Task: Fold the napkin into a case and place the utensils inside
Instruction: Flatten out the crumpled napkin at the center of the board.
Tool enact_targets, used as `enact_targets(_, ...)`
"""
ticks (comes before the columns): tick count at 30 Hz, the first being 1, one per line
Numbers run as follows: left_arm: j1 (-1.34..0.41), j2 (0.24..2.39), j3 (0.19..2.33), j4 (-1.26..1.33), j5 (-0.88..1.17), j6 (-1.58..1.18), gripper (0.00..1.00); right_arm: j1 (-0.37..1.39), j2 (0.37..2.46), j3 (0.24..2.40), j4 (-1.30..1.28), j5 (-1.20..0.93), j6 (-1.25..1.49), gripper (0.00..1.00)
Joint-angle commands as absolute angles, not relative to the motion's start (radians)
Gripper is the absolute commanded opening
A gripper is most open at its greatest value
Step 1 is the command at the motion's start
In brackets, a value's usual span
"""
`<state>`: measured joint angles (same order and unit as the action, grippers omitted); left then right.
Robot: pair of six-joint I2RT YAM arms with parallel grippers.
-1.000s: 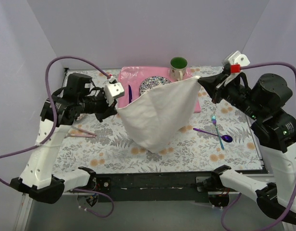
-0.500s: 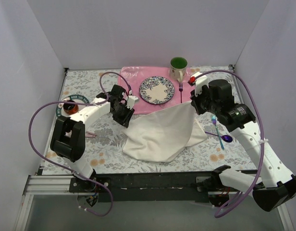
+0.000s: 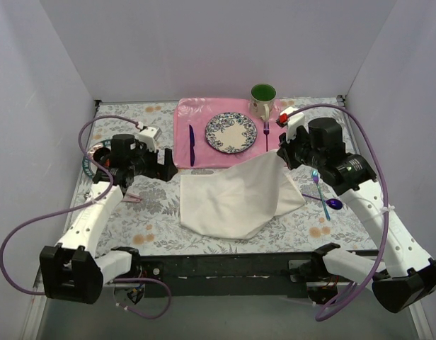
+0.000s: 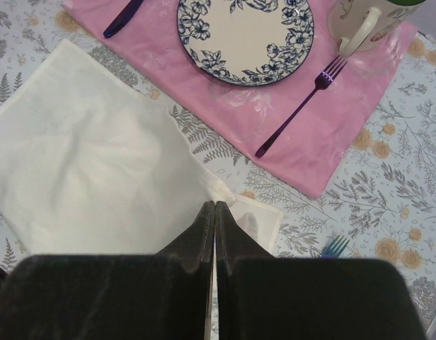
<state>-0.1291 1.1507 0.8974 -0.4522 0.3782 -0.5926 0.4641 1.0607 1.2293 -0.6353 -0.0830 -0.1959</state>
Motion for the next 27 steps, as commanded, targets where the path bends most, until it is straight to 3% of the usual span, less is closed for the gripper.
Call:
enact_targets(1, -0.138, 1.221, 0.868, -0.445, 0.549, -0.626, 0.98, 0.459, 1.039, 1.204, -0.586, -0.121, -0.183, 0.01)
enact_targets(4, -0.137, 1.365, 0.923, -0.479, 0.624, -0.627, 0.98, 0.457, 1.039, 1.209, -0.600, -0.129, -0.187, 0.01)
enact_targets(6, -0.137, 1.405, 0.931, -0.447, 0.658, -0.661, 0.86, 0.457, 1.039, 1.212, -0.604, -0.126, -0.189, 0.01)
enact_targets(11, -0.156, 1.471, 0.888, -0.286, 0.553, -0.701, 0.76, 0.456, 1.040, 1.203, -0.600, -0.120, -0.184, 0.01)
enact_targets(13, -0.164, 1.512, 0.900, -0.285, 0.516, -0.684, 0.64, 0.456, 1.039, 1.201, -0.595, -0.124, -0.183, 0.01)
enact_targets(19, -0.192, 1.615, 0.914, -0.262, 0.411, -0.617, 0.47, 0.456, 1.046, 1.201, -0.598, -0.133, -0.183, 0.01)
enact_targets(27, -0.256, 1.672, 0.930, -0.235, 0.246, -0.584, 0.45, 0.456, 1.052, 1.207, -0.594, -0.150, -0.170, 0.01)
